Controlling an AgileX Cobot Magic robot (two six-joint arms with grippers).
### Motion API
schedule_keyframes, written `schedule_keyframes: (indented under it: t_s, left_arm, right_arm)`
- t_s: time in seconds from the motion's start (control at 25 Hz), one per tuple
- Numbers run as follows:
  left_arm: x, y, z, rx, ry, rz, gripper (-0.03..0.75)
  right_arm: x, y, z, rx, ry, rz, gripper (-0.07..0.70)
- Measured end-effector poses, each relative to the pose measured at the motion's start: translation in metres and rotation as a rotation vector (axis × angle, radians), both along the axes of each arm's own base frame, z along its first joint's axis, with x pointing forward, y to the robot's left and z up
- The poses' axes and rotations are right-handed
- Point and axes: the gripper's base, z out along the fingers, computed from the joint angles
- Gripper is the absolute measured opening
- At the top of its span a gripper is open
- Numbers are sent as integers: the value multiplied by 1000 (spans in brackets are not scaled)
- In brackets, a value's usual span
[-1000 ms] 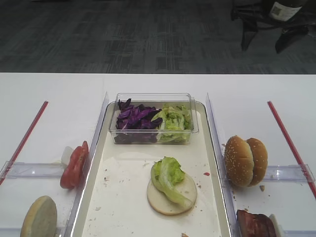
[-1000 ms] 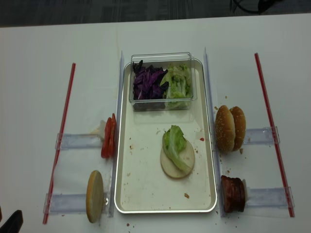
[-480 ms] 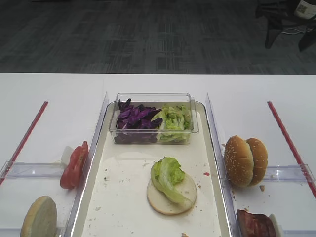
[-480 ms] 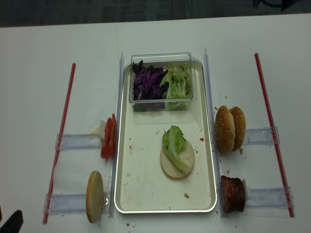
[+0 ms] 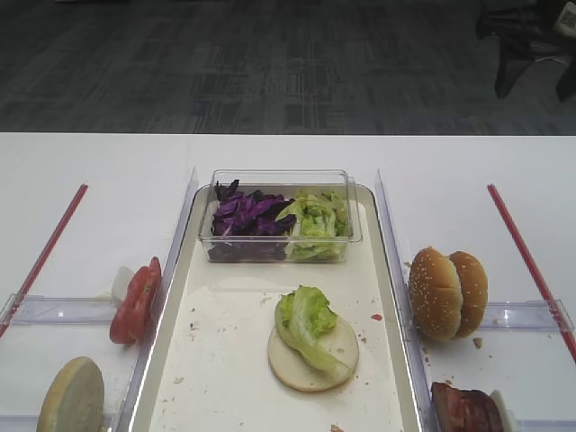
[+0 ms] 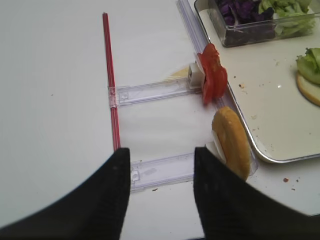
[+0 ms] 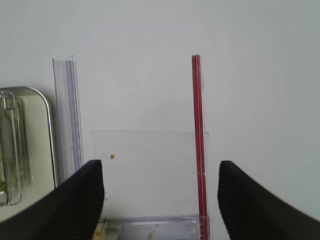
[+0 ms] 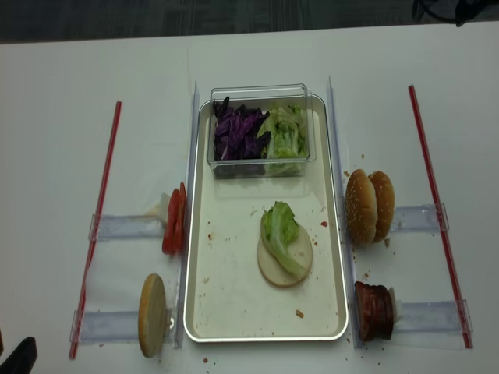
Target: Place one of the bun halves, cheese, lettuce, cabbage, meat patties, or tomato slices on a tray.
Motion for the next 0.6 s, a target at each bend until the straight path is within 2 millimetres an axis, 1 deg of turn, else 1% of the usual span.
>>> schedule_keyframes:
  t_s: [0.2, 0.36, 0.6]
  left_arm:
    - [0, 0, 0, 0, 0, 0, 309]
    - [0, 0, 0, 0, 0, 0, 309]
    - [0, 0, 0, 0, 0, 0, 309]
  right_arm:
    - [-34, -1, 10, -3, 8, 9, 521]
    - [-70, -2, 23, -9, -6, 26, 520]
    - [-131, -4, 41, -12, -60, 36, 519]
